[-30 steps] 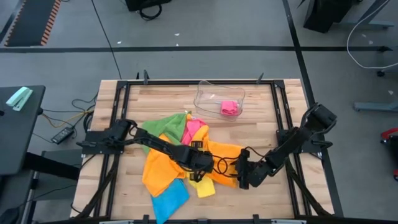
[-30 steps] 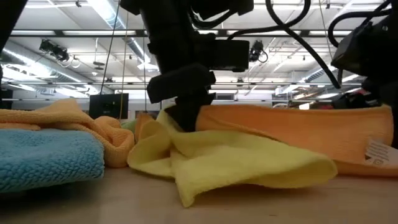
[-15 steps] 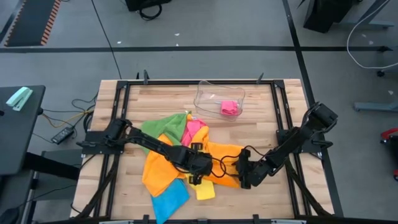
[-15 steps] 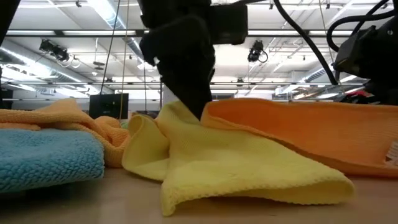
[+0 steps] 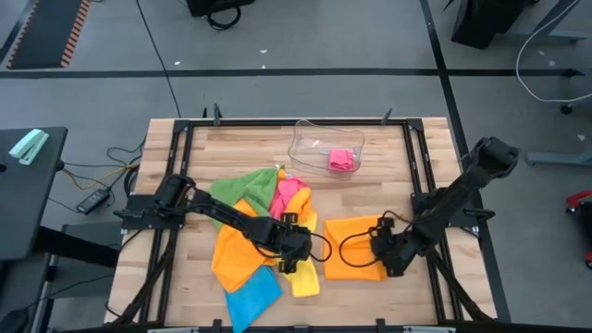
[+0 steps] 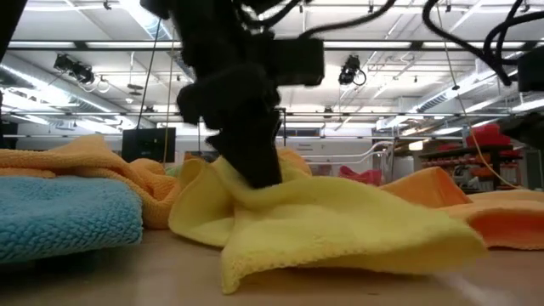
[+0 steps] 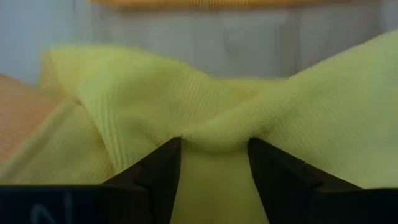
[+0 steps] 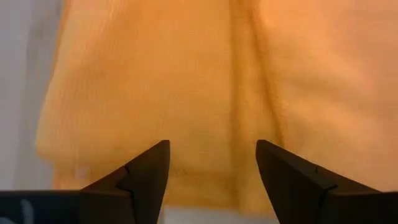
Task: Fold microfiber towels
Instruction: Fold the right orange microfiber cloth
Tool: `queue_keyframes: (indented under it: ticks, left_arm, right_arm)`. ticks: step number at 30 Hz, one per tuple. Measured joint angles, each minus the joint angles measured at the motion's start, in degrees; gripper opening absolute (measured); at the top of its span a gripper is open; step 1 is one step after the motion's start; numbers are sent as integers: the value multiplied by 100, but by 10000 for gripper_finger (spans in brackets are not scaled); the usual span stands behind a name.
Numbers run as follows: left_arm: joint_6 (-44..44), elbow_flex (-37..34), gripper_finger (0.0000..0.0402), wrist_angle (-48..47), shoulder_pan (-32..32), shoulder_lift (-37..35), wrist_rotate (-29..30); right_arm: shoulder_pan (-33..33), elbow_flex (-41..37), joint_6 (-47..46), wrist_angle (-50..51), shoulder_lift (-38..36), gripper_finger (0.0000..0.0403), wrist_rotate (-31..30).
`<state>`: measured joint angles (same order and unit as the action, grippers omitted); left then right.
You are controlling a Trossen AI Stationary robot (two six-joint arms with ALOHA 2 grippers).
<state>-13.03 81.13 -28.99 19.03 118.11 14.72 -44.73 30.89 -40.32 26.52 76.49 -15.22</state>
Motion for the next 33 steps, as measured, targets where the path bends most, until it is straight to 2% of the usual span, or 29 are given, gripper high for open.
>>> queue_keyframes:
  ticks: [5,12,15,18,21,28,33]
  left_arm:
    - [-138,-97,181,-14,26,2,-1]
    - [324,173,163,243,129,-171,4]
    - [648,252,158,670,130,-186,52]
    - [870,282,161,1511,102,-165,227]
    - [1219,285,174,2182,52,11,271]
    - [1850,282,206,2981,-189,413,202]
    - [2098,279,206,4066,-388,855,195]
  right_arm:
    - [-98,2,85,421,-778,248,8]
    - [-79,13,-19,370,-1436,248,-837]
    - [-79,15,24,352,-1456,248,-1090]
    - [-79,15,22,335,-1458,248,-1217]
    - [-81,17,42,341,-1483,248,-1215]
    - [-82,17,21,380,-1686,248,-1262]
    - [-83,20,37,304,-1775,248,-1971]
